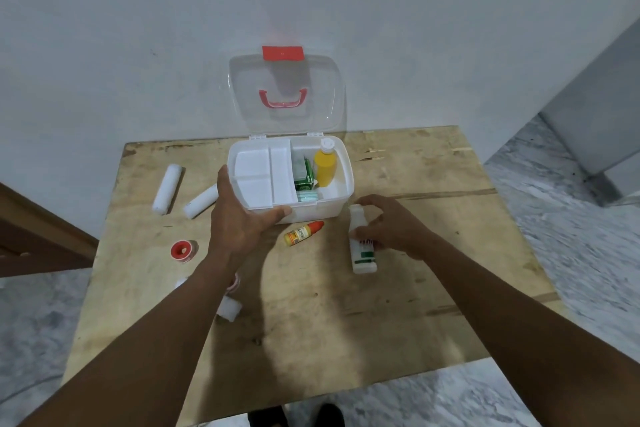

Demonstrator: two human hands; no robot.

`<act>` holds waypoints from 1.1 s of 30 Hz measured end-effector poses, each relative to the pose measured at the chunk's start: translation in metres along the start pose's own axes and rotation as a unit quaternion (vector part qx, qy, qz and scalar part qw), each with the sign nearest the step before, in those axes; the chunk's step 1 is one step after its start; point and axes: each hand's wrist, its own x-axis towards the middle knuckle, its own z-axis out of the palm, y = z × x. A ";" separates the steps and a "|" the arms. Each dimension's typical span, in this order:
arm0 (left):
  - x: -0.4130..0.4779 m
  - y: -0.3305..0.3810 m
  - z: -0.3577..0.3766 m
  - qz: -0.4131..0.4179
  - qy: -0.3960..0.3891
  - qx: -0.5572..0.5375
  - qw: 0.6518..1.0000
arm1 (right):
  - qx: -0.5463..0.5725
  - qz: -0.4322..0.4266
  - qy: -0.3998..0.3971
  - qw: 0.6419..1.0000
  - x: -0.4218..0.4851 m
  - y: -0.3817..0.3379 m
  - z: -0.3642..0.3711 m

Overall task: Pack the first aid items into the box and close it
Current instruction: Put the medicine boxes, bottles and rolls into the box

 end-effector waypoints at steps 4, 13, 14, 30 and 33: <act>-0.001 0.003 -0.001 -0.004 0.002 -0.001 1.000 | 0.020 -0.057 0.014 0.998 -0.028 0.004 -0.009; -0.001 0.005 0.000 -0.017 0.002 -0.002 1.000 | 0.068 -0.254 0.082 0.961 -0.055 -0.064 -0.042; -0.001 0.004 0.000 -0.018 0.001 -0.002 1.000 | 0.074 -0.270 0.093 0.956 -0.052 -0.072 -0.042; -0.004 0.005 0.000 -0.025 0.005 -0.008 1.000 | -0.063 -0.348 0.163 0.921 0.007 -0.070 -0.010; -0.004 0.006 -0.001 -0.028 0.003 -0.006 1.000 | -0.098 -0.352 0.183 0.913 0.013 -0.060 -0.005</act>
